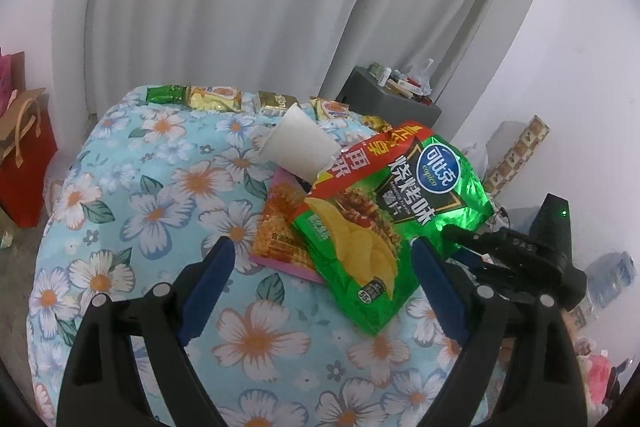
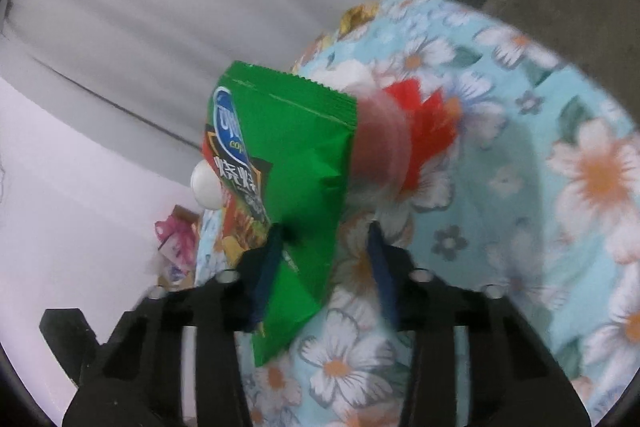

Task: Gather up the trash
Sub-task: 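Grasp the green chip bag with the right tool while left tool grips its other end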

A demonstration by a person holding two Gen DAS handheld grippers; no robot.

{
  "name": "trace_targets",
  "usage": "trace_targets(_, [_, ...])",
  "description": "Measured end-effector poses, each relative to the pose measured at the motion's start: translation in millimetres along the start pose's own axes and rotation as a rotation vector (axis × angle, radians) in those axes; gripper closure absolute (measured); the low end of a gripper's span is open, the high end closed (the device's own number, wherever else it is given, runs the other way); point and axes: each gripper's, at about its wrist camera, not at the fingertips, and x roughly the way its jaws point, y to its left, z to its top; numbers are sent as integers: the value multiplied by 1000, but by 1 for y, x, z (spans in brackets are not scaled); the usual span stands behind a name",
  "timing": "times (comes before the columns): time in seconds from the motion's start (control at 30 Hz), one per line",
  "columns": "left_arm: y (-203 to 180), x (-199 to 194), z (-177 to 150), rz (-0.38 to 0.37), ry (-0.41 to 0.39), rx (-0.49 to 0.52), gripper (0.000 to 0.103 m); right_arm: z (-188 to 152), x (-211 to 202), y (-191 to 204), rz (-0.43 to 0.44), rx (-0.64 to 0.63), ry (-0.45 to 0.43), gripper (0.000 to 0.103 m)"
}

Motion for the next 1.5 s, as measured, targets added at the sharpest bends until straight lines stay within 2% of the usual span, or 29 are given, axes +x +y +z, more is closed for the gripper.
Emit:
trace_targets(0.1, [-1,0,1,2,1,-1,16,-4,-2,4,35,-18,24,97])
trace_targets(0.17, [-3,1,2,-1,1,3,16,-6,-11,6,72,-32,30,102])
trace_targets(0.27, [-12,3,2,-19,5,19,16,-10,-35,0,127,-24,48,103])
trace_targets(0.4, [-33,4,1,-63,8,55,16,-22,-79,-21,197,-5,125,103])
trace_targets(0.5, [-52,12,-8,-115,39,87,16,-38,-113,-46,197,34,170,103])
trace_targets(0.57, [-68,22,-17,-153,85,119,23,-48,-129,-61,172,62,186,103])
trace_targets(0.63, [-90,35,-33,-202,159,168,36,-60,-145,-74,111,78,194,102])
trace_targets(0.67, [-97,39,-38,-221,180,185,38,-67,-152,-82,78,99,190,102])
trace_targets(0.7, [-108,47,-48,-252,216,215,42,-69,-153,-86,72,112,184,100])
trace_targets(0.77, [-122,60,-63,-266,274,255,49,-75,-158,-93,77,149,157,98])
trace_targets(0.83, [-130,75,-76,-251,337,274,54,-76,-159,-94,75,161,133,96])
trace_targets(0.87, [-133,82,-84,-218,364,286,54,-77,-158,-94,69,164,119,92])
trace_targets(0.9, [-135,86,-88,-203,376,292,56,-79,-159,-93,60,161,106,87])
trace_targets(1.0, [-135,89,-92,-189,376,288,57,-84,-157,-91,73,173,94,81])
trace_targets(1.23, [-138,89,-94,-173,372,291,57,-97,-130,-90,56,191,113,82])
trace_targets(1.3, [-138,88,-93,-170,371,294,57,-98,-127,-84,43,175,101,92])
trace_targets(1.4, [-137,86,-92,-177,372,279,57,-90,-121,-79,20,152,85,97])
trace_targets(1.5, [-133,83,-92,-191,368,259,57,-86,-120,-78,16,142,82,98])
